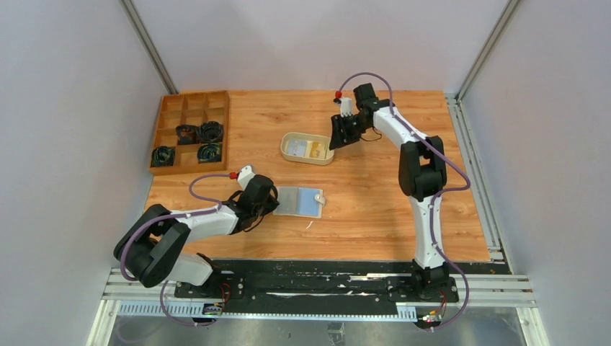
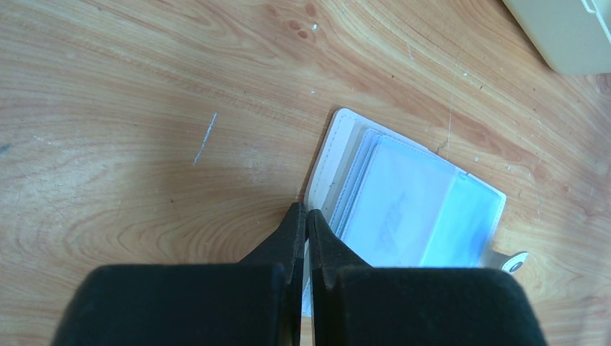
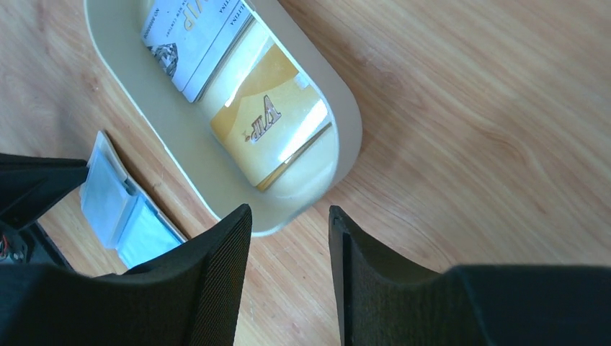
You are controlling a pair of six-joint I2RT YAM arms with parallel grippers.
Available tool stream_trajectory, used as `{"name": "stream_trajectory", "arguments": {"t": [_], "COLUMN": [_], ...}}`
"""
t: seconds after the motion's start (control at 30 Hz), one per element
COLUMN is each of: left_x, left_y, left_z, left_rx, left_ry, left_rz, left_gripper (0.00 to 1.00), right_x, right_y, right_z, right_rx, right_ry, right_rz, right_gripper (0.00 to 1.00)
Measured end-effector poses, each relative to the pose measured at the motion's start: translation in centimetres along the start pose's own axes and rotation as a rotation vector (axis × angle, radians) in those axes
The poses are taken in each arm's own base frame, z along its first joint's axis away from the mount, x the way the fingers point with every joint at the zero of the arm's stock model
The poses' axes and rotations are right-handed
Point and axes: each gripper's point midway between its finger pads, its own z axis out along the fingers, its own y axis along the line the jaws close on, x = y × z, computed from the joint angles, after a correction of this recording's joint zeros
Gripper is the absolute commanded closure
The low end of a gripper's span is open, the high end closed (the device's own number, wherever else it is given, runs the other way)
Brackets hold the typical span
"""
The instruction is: Take the credit cards out of the card holder
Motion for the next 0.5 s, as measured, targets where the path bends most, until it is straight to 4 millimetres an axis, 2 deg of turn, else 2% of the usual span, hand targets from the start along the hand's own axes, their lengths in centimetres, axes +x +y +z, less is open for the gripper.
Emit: {"name": "stream_trajectory", "arguments": {"t": [0.3, 0.5], "left_x": [0.0, 0.0], "left_y": [0.0, 0.0], "left_z": [0.0, 0.0], "left_rx": [0.000, 0.000], "left_ry": [0.000, 0.000], "left_rz": [-0.003, -0.003], "left_gripper": [1.00, 1.00], "right_x": [1.6, 1.8], "right_y": [0.2, -0.3], "right_z": [2.0, 2.1], "right_rx": [0.117, 0.169], "right_ry": [0.058, 0.061], "right_rz": [0.095, 0.126], "right_gripper": [0.64, 0.77]}}
